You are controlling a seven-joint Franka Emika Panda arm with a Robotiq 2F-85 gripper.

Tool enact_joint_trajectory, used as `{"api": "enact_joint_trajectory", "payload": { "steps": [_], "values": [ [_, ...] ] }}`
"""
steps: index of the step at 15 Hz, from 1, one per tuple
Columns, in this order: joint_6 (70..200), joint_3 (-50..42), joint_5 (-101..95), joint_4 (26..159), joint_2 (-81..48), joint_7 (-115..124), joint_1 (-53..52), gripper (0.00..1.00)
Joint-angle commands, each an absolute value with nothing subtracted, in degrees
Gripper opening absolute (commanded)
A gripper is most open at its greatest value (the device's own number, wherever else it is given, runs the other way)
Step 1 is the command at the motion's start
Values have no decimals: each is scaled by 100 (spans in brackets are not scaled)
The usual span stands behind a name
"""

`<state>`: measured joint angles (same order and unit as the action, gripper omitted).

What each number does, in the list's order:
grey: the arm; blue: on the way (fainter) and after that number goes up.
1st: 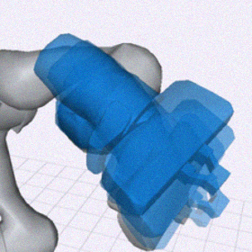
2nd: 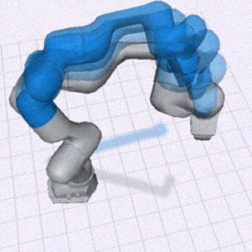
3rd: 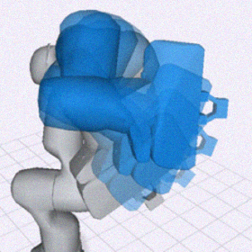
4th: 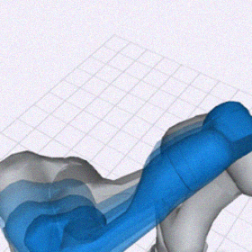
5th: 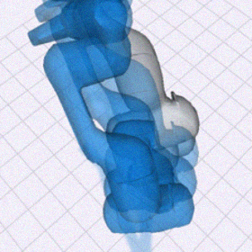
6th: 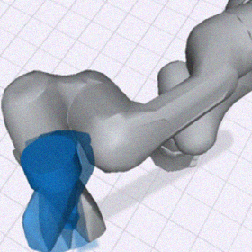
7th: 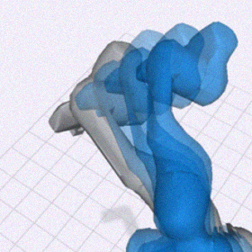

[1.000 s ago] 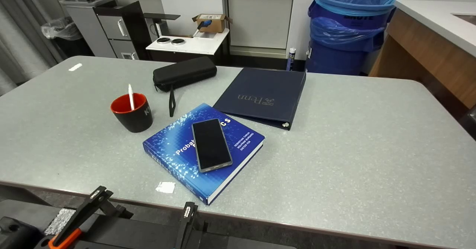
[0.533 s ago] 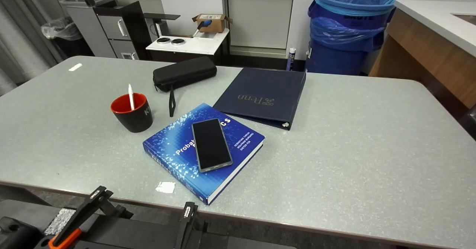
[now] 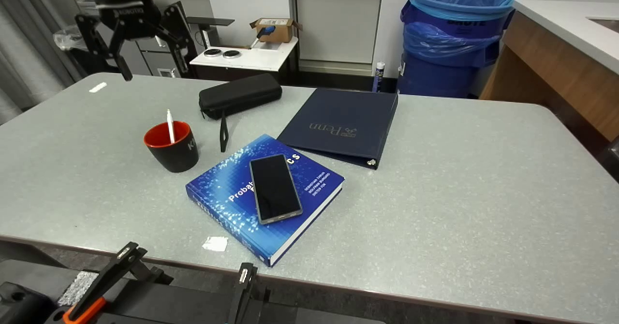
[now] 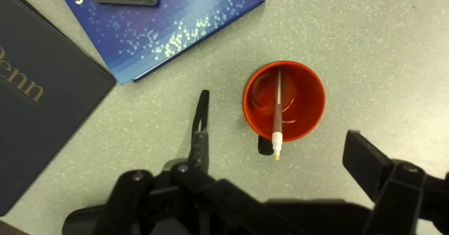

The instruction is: Remove the pen from the mug cup

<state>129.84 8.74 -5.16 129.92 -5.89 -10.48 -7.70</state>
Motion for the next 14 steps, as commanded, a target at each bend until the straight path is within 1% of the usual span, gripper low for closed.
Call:
{"api": "enact_joint_trajectory", "payload": {
  "steps": [1,8,9,14],
  "values": [
    [13249,952,-396,12648,-1285,-977,-854,100],
    [13437,982,-527,12350,-1891,-865,-937,100],
    [13357,994,-511,12541,-1688,-1013,-892,100],
    [13435,980,-548,12521,-1768,-945,-913,100]
  ]
}}
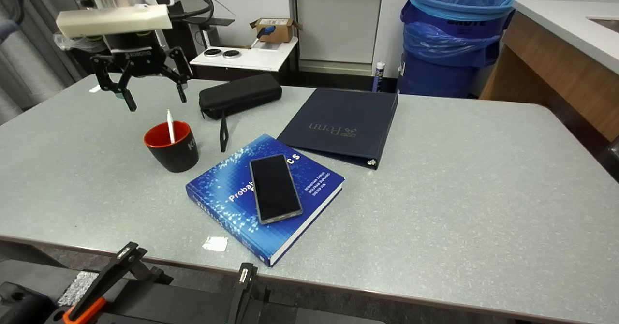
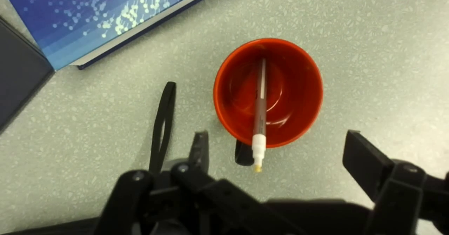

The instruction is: Remove the pen from the mug cup

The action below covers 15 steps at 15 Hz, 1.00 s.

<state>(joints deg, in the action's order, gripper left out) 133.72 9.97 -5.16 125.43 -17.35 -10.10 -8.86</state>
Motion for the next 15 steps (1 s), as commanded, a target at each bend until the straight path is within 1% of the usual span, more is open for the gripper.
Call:
{"api": "enact_joint_trajectory", "payload": {
  "steps": [1,7,9,10,11,15],
  "values": [
    [13469,933,-652,12486,-1843,-789,-960,100],
    [13518,852,-929,12413,-2083,-548,-985,100],
    [13567,871,-882,12413,-2115,-579,-974,74],
    [13632,878,-870,12425,-2110,-589,-970,68],
    [13757,900,-831,12442,-2104,-645,-948,58],
    [14251,891,-842,12467,-2141,-674,-940,26]
  ]
}}
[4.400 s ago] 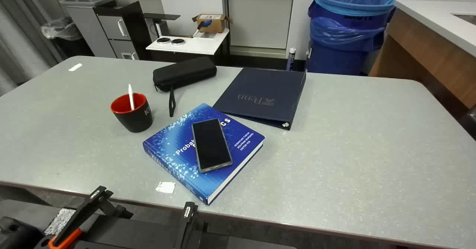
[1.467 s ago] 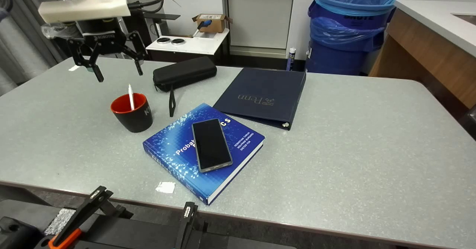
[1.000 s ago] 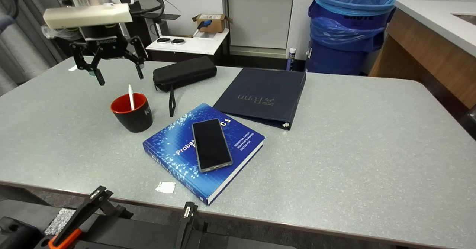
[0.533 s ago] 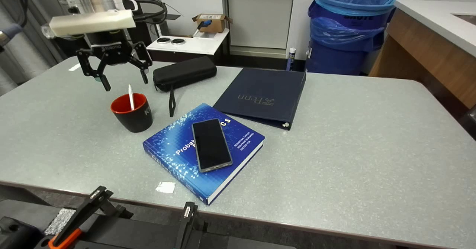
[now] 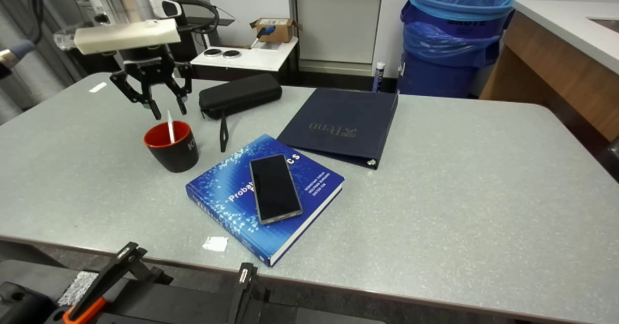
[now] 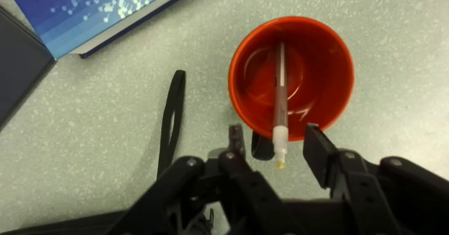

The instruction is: Remove the pen from the mug cup

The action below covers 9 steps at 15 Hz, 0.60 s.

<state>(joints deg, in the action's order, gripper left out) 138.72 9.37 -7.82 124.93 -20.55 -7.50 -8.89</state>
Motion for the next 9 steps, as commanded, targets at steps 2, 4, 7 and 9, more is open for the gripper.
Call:
{"api": "enact_joint_trajectory", "payload": {
  "steps": [2,4,7,9],
  "values": [
    [14336,905,-792,12417,-2213,-714,-925,12],
    [14279,939,-692,12360,-2295,-792,-884,0],
    [14130,975,-567,12362,-2224,-847,-843,2],
    [13941,995,-524,12453,-2010,-893,-825,2]
  ]
}}
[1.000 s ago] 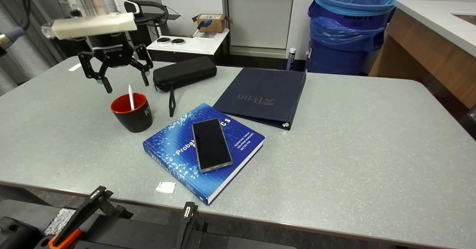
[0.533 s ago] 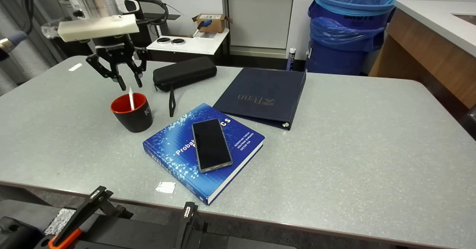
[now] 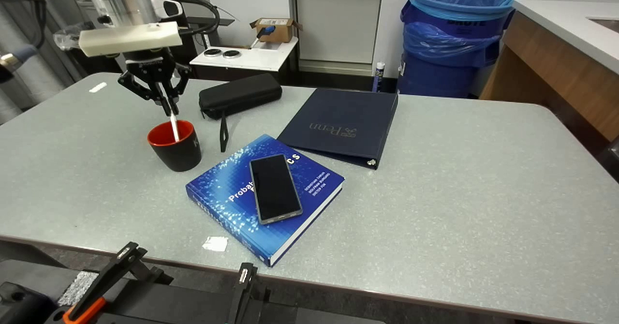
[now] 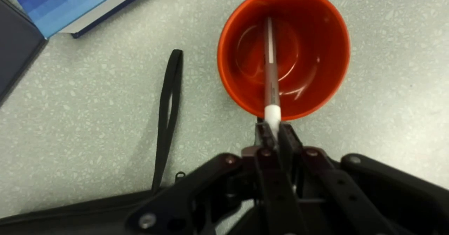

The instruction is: Remove the pen from the mug cup

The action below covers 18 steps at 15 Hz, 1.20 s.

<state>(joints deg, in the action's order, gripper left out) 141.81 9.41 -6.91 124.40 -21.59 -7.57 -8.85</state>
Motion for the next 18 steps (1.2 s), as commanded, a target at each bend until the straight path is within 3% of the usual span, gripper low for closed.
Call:
{"api": "enact_joint_trajectory", "payload": {
  "steps": [1,10,18],
  "values": [
    [13854,1001,-515,12529,-1854,-902,-822,2],
    [13354,979,132,12845,-114,-1406,-714,2],
    [13206,1183,403,11281,-2339,-1440,-1027,2]
  ]
}}
